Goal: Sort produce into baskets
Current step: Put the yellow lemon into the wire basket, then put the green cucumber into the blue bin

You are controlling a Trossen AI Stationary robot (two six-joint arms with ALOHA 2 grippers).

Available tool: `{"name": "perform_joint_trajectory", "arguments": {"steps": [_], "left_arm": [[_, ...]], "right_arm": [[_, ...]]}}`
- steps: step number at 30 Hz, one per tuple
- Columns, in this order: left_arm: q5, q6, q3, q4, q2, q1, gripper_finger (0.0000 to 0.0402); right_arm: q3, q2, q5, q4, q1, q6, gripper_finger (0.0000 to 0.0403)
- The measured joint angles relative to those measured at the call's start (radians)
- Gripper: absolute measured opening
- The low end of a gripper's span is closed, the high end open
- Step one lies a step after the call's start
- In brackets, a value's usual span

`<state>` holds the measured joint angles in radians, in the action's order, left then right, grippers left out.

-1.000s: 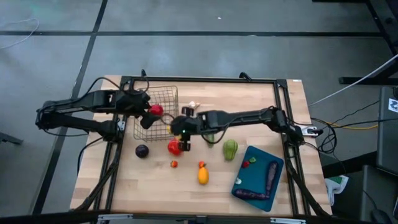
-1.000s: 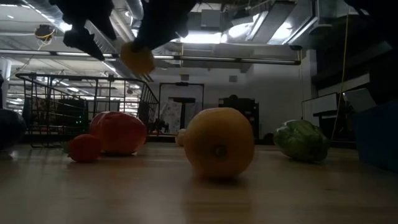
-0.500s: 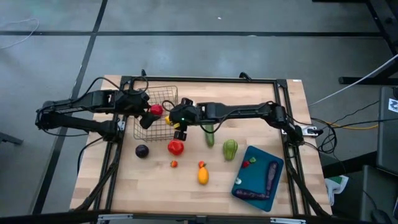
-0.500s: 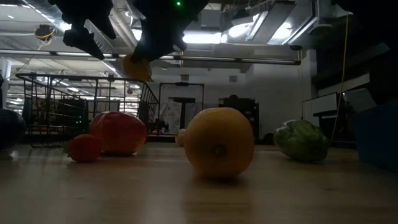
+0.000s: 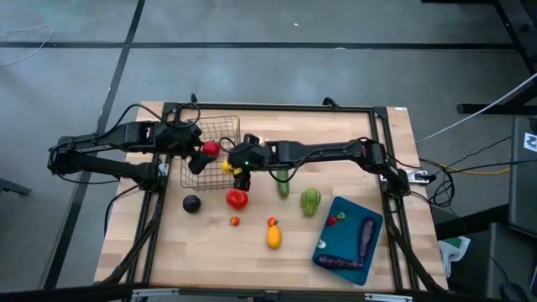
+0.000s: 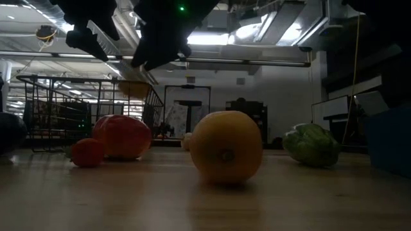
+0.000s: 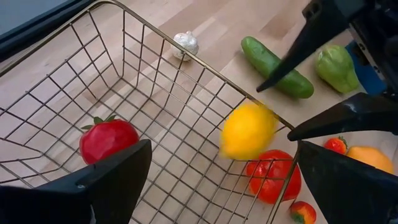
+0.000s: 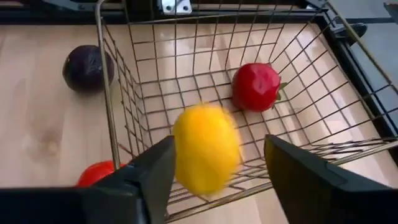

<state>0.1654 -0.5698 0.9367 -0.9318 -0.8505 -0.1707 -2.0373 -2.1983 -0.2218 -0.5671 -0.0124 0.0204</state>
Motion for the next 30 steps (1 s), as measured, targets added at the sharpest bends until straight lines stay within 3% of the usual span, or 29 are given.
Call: {"name": "perform_joint_trajectory", "arguments": {"steps": [4, 9, 16, 21, 26, 30], "left_arm": [[0.0, 0.0, 0.0, 0.0, 0.0, 0.0, 0.0395], [0.0, 0.008, 0.0, 0.0, 0.0, 0.0, 0.0395], [0.0, 0.024, 0.0, 0.0, 0.0, 0.0, 0.0395], [0.0, 0.026, 0.0, 0.0, 0.0, 0.0, 0.0395], [0.0, 0.021, 0.0, 0.0, 0.0, 0.0, 0.0395], [0.001, 0.007, -0.001, 0.0, -0.002, 0.0, 0.0395]], "right_arm": [[0.0, 0.0, -0.004, 0.005, 0.0, -0.002, 0.027], [0.0, 0.001, -0.004, -0.043, 0.0, -0.005, 0.0276], [-0.116, 0.01, -0.025, -0.403, 0.017, 0.014, 0.0269], [-0.171, 0.019, -0.072, -0.676, 0.034, 0.112, 0.0269], [-0.17, 0.053, -0.069, -0.859, 0.039, 0.271, 0.0269], [-0.115, 0.081, -0.055, -0.88, 0.023, 0.385, 0.0269]]}}
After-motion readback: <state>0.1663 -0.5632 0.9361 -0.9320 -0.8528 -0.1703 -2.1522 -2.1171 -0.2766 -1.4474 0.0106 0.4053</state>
